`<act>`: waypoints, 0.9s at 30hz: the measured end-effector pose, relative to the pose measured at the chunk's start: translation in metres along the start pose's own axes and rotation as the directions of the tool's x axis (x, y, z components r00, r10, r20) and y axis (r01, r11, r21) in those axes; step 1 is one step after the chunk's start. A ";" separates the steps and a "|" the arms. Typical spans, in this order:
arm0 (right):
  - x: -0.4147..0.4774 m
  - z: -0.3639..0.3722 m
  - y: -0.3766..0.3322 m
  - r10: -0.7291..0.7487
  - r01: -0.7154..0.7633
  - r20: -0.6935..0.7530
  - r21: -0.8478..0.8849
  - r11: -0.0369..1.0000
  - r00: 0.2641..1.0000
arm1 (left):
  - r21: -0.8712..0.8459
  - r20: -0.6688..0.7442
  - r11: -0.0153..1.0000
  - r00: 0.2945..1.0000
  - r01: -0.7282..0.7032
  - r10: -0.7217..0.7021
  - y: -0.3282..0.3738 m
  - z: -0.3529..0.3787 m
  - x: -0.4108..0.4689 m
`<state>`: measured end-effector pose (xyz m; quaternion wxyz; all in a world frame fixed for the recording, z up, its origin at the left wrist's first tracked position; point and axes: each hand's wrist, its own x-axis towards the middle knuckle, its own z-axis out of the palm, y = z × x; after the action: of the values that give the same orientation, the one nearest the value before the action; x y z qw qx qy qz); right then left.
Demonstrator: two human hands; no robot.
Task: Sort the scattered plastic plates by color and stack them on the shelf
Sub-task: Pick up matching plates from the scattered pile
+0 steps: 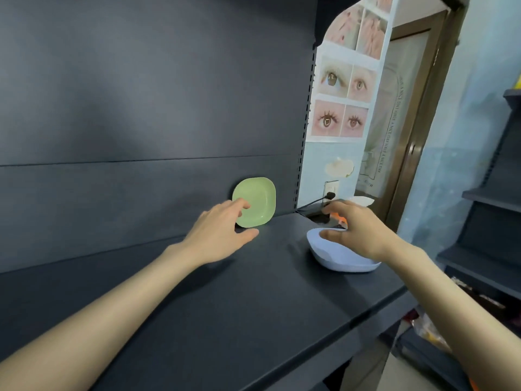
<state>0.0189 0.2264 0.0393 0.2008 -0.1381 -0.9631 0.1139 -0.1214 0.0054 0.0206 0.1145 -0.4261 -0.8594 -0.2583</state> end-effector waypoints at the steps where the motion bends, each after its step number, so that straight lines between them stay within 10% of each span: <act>1: 0.006 0.002 0.013 -0.013 0.013 0.026 0.007 1.000 1.000 | -0.011 0.001 0.999 0.999 0.038 -0.038 0.004 0.009 0.005; 14: 0.072 0.036 0.107 -0.112 0.058 0.341 0.163 0.985 0.933 | -0.264 -0.126 0.837 0.843 0.480 -0.523 0.007 0.075 0.038; 27: 0.111 0.063 0.129 -0.098 0.008 0.425 0.208 0.978 0.900 | -0.524 -0.106 0.636 0.698 0.566 -0.708 -0.033 0.107 0.098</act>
<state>-0.0771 0.3713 -0.0130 -0.0020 -0.0620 -0.9705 0.2331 -0.2051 0.1130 -0.0397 0.0417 -0.0601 -0.8408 -0.5364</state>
